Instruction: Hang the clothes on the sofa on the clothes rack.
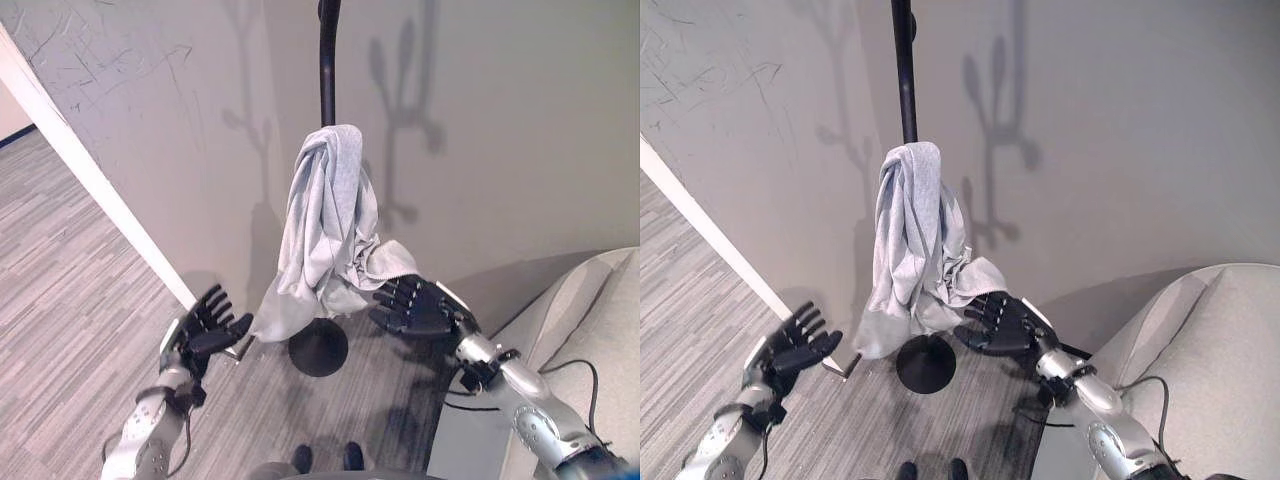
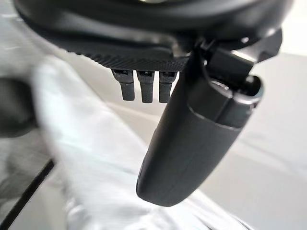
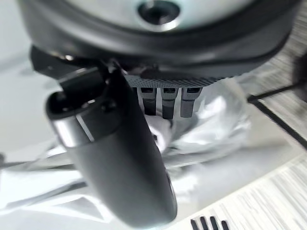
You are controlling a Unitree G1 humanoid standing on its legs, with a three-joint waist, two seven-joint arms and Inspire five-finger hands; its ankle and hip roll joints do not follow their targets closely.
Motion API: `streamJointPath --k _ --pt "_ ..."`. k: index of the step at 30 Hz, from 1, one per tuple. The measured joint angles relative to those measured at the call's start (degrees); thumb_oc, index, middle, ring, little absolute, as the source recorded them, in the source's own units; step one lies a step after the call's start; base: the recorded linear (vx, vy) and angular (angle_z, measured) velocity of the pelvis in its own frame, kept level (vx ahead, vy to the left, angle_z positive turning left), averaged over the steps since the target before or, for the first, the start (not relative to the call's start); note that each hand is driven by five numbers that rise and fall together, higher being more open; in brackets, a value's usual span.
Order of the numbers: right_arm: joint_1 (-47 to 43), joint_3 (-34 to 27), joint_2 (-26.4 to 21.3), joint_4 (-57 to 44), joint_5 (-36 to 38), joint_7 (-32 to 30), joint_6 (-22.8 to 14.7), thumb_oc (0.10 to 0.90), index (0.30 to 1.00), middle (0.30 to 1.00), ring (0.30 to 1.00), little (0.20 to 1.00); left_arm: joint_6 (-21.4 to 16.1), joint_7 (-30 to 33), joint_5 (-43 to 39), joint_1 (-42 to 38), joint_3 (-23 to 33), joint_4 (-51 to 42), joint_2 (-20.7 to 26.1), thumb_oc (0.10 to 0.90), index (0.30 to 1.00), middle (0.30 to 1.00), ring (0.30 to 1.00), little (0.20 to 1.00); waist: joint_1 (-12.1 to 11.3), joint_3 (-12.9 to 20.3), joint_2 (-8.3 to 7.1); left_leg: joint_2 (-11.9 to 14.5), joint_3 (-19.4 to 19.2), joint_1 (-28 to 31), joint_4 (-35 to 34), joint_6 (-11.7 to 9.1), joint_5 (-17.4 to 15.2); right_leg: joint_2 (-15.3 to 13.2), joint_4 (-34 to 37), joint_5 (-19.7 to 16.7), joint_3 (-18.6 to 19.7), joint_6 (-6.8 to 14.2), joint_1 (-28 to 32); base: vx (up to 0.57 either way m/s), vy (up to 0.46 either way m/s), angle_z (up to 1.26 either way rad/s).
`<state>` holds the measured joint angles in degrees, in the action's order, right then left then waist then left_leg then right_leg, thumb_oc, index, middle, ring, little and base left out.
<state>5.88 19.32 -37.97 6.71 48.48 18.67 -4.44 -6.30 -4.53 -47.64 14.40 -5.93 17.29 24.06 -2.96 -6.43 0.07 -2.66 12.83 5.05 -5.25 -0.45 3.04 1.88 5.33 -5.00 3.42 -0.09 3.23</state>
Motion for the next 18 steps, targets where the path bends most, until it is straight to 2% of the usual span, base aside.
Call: streamJointPath --k 1,3,4,5,6,7,8,10,12,14,15,16,17,18 --pt "1.5 -0.8 3.6 5.4 0.0 1.4 0.2 0.800 0.900 0.900 0.900 0.900 -0.5 -1.8 0.0 -0.4 0.5 6.7 -2.7 0.800 0.900 0.900 0.900 0.900 0.0 1.2 -0.11 0.0 -0.1 0.0 0.0 0.0 -0.1 0.1 0.1 0.1 0.1 -0.1 -0.1 0.00 0.000 0.00" --pt "2.9 -0.8 7.4 12.7 0.2 2.0 1.3 0.800 0.900 0.900 0.900 0.900 -0.1 -2.4 0.0 -1.2 0.9 16.1 -5.9 0.800 0.900 0.900 0.900 0.900 0.0 2.6 -0.23 0.1 -0.2 0.0 0.0 0.2 -0.6 0.1 0.2 0.3 0.1 -0.4 0.0 -0.01 0.003 -0.04" --pt "3.4 0.1 7.7 14.0 0.1 1.9 2.6 0.800 0.900 0.900 0.900 0.900 1.1 -2.1 0.0 -0.6 0.5 17.4 -6.3 0.800 0.900 0.900 0.900 0.900 0.1 2.6 -0.18 0.1 -0.2 0.0 0.0 0.2 -0.7 0.1 0.2 0.3 0.2 -0.4 -0.1 -0.02 0.005 -0.03" --pt "6.0 -1.0 11.5 21.2 0.2 4.5 2.9 0.800 0.900 0.900 0.900 0.900 1.3 -4.6 0.2 -0.8 0.7 25.8 -8.5 0.800 0.900 0.900 0.900 0.900 0.4 2.8 -0.45 0.2 -0.3 -0.1 0.0 0.2 -0.5 0.2 0.2 0.4 0.2 -0.4 -0.2 -0.02 0.006 -0.04" --pt "8.0 -1.3 14.6 25.7 0.3 4.4 4.0 0.800 0.900 0.900 0.900 0.900 1.6 -4.4 0.3 -0.7 1.5 31.9 -10.7 0.800 0.900 0.900 0.900 0.900 0.8 2.9 -0.57 0.2 -0.4 0.1 0.0 0.3 -0.4 0.2 0.2 0.5 0.3 -0.6 -0.2 0.00 0.000 0.00" --pt "11.5 -1.7 16.5 25.9 1.9 5.1 5.4 0.800 0.900 0.900 0.900 0.900 1.8 -4.9 0.6 -0.5 2.3 36.8 -12.5 0.800 0.900 0.900 0.900 0.900 1.2 2.9 -0.49 0.2 -0.4 -0.1 0.0 0.4 -0.5 0.2 0.2 0.5 0.3 -0.7 -0.3 -0.01 0.023 -0.07" --pt "14.0 -3.3 18.9 26.0 4.3 6.0 5.5 0.800 0.900 0.900 0.900 0.900 1.2 -5.9 1.3 -1.0 5.0 44.4 -14.3 0.800 0.900 0.900 0.900 0.900 1.8 2.8 -0.38 0.3 -0.7 -0.2 0.0 0.4 -0.6 0.2 0.2 0.7 0.5 -0.9 -0.6 0.00 0.024 -0.10" --pt "13.9 -10.4 23.8 28.5 9.9 7.6 5.3 0.800 0.900 0.900 0.900 0.900 1.2 -5.0 3.0 -5.5 12.5 61.4 -16.3 0.800 0.900 0.900 0.900 0.900 3.6 3.2 -0.08 0.3 -1.0 0.1 -0.1 0.2 -0.9 0.2 0.2 0.6 0.7 -0.8 -0.1 0.00 0.019 -0.10" --pt "11.6 -11.5 25.1 35.2 12.3 8.5 4.5 0.800 0.900 0.900 0.900 0.900 1.5 -4.7 3.4 -4.6 13.6 62.6 -16.0 0.800 0.900 0.900 0.900 0.900 4.0 3.9 0.06 0.3 -1.1 0.2 -0.2 0.2 -1.0 0.2 0.2 0.6 0.7 -0.8 -0.3 0.00 0.000 0.00" --pt "8.1 -12.4 26.5 49.0 12.2 7.7 3.9 0.800 0.900 0.900 0.900 0.900 1.1 -4.8 6.2 -4.8 12.6 64.7 -15.0 0.800 0.900 0.900 0.900 0.900 2.7 5.1 0.01 0.4 -1.1 0.4 -0.2 0.2 -1.0 0.2 0.2 0.6 0.5 -0.8 -0.3 0.00 0.004 0.02" --pt "3.6 -14.4 27.7 60.1 12.1 5.6 3.3 0.800 0.900 0.900 0.900 0.900 0.6 -4.8 8.0 -5.5 10.9 65.7 -14.5 0.800 0.900 0.900 0.900 0.900 2.0 6.3 -0.54 0.4 -1.0 0.4 0.0 0.2 -1.0 0.3 0.2 0.7 0.5 -0.9 -0.3 0.04 0.012 0.03" --pt "0.9 -16.2 27.8 68.3 9.9 2.7 3.5 0.800 0.900 0.900 0.900 0.900 0.7 -4.6 8.8 -5.5 10.0 65.8 -14.4 0.800 0.900 0.900 0.900 0.900 1.3 6.9 0.06 0.4 -1.0 0.2 -0.2 0.2 -1.1 0.2 0.2 0.7 0.3 -0.9 -0.2 0.06 0.019 0.08" --pt "-4.6 -21.4 29.0 81.6 6.5 -0.9 3.6 0.800 0.900 0.900 0.900 0.900 0.3 -4.4 10.4 -5.5 9.7 65.4 -14.3 0.800 0.900 0.900 0.900 0.900 0.1 7.2 0.13 0.4 -0.7 0.2 -0.1 0.3 -1.0 0.2 0.2 0.7 0.0 -0.9 -0.1 0.08 0.025 0.22" --pt "-7.6 -25.6 29.2 91.9 6.1 -6.3 5.1 0.800 0.900 0.900 0.900 0.900 0.3 -4.0 12.0 -6.7 9.0 64.9 -14.0 0.800 0.900 0.900 0.900 0.900 -1.4 8.1 0.16 0.4 0.1 -0.2 -0.2 0.3 -1.0 0.2 0.2 0.8 -0.8 -1.0 -0.2 0.11 0.030 0.31"
